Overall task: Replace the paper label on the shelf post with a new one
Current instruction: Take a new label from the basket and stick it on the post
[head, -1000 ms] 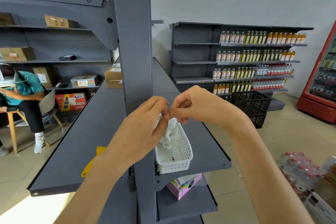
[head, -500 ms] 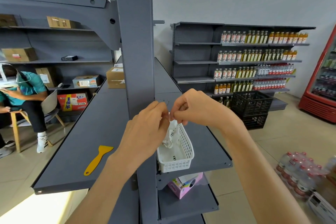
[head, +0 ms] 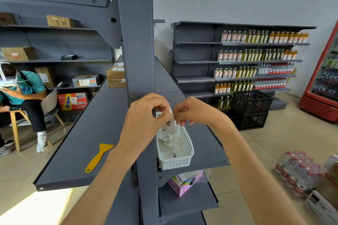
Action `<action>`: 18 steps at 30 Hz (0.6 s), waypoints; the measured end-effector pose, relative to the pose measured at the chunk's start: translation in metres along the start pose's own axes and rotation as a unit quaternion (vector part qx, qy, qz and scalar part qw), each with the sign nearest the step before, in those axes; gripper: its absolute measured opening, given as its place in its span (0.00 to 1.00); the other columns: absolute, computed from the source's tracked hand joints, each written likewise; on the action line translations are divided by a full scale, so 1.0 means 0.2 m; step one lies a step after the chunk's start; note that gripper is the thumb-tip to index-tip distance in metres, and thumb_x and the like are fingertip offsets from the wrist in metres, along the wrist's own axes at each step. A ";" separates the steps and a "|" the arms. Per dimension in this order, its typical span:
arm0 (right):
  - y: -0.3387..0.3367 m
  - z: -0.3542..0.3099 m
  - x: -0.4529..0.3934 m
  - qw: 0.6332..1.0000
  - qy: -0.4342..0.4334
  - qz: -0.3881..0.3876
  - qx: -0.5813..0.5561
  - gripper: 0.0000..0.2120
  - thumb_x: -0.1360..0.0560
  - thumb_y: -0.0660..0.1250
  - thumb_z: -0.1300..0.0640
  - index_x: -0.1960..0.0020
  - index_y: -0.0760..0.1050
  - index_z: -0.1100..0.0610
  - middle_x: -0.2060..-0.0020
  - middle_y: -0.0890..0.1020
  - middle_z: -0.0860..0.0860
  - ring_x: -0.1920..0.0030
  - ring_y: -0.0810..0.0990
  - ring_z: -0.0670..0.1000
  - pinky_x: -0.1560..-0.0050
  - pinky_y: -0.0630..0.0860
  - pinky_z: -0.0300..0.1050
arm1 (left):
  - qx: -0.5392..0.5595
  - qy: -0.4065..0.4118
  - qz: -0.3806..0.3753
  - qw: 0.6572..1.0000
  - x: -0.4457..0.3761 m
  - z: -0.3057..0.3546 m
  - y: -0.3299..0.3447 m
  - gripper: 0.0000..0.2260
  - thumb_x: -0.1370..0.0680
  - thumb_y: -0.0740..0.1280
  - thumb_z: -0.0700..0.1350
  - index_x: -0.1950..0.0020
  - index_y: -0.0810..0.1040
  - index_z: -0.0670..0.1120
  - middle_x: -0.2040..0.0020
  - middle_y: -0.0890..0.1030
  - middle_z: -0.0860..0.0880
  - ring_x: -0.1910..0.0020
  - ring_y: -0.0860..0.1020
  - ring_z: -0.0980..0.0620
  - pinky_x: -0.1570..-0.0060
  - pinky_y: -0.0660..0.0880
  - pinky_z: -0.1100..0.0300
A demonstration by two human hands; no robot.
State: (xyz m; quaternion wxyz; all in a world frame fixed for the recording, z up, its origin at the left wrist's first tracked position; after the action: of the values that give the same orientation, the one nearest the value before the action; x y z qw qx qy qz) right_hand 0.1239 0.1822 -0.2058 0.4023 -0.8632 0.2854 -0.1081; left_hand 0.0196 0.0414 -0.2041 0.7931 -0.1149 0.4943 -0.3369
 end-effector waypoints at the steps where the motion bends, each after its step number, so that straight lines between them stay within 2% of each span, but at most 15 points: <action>1: 0.01 0.02 -0.01 1.000 0.005 0.000 -0.007 0.07 0.25 0.67 0.61 0.57 0.84 0.53 0.67 0.84 0.47 0.69 0.80 0.40 0.64 0.75 0.33 | -0.003 0.001 0.003 1.000 0.00 0.00 0.00 0.03 0.28 0.70 0.39 0.59 0.83 0.45 0.55 0.84 0.53 0.60 0.81 0.52 0.60 0.79 0.59; 6: 0.08 0.16 -0.08 0.999 0.051 -0.014 -0.011 0.08 0.25 0.67 0.62 0.55 0.85 0.55 0.67 0.84 0.47 0.68 0.80 0.41 0.65 0.74 0.33 | -0.022 0.010 0.019 1.000 -0.01 -0.02 -0.03 0.04 0.27 0.71 0.40 0.55 0.85 0.45 0.53 0.85 0.52 0.59 0.82 0.53 0.58 0.77 0.68; 10: 0.15 0.25 -0.13 0.996 0.085 -0.002 0.013 0.07 0.25 0.69 0.61 0.54 0.86 0.59 0.63 0.86 0.52 0.67 0.81 0.44 0.65 0.76 0.34 | -0.037 0.001 0.038 0.999 0.01 -0.04 -0.04 0.04 0.27 0.70 0.42 0.55 0.85 0.46 0.54 0.85 0.52 0.59 0.82 0.55 0.59 0.79 0.68; 13: 0.19 0.31 -0.16 0.988 0.135 0.000 0.073 0.08 0.26 0.70 0.60 0.54 0.87 0.62 0.58 0.89 0.55 0.63 0.82 0.48 0.54 0.83 0.43 | -0.034 -0.001 0.050 0.998 0.02 -0.04 -0.06 0.04 0.27 0.71 0.41 0.55 0.85 0.46 0.55 0.85 0.53 0.60 0.81 0.56 0.59 0.76 0.72; 15: 0.22 0.34 -0.18 0.984 0.155 -0.009 0.090 0.08 0.27 0.71 0.58 0.55 0.87 0.61 0.58 0.89 0.54 0.60 0.86 0.49 0.47 0.84 0.47 | -0.025 -0.003 0.051 0.998 0.01 -0.03 -0.07 0.05 0.27 0.70 0.42 0.55 0.85 0.46 0.55 0.85 0.53 0.61 0.81 0.56 0.60 0.74 0.74; 18: 0.25 0.38 -0.18 0.983 0.160 -0.014 0.089 0.07 0.28 0.73 0.57 0.55 0.88 0.59 0.58 0.89 0.53 0.53 0.88 0.50 0.44 0.83 0.49 | -0.027 -0.001 0.049 0.998 0.01 -0.03 -0.08 0.05 0.26 0.69 0.42 0.55 0.85 0.46 0.56 0.85 0.53 0.61 0.81 0.55 0.60 0.71 0.76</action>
State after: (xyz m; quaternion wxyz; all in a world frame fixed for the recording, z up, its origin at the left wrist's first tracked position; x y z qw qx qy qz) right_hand 0.1064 0.2248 -0.2918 0.4254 -0.7993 0.3230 -0.2754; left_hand 0.0084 0.0282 -0.2002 0.8054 -0.1120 0.5077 -0.2846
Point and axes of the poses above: each hand's wrist, its own x-axis away from the middle knuckle, its own y-axis out of the palm, z = x × y, the point moved 2 cm from there along -x, towards the middle knuckle
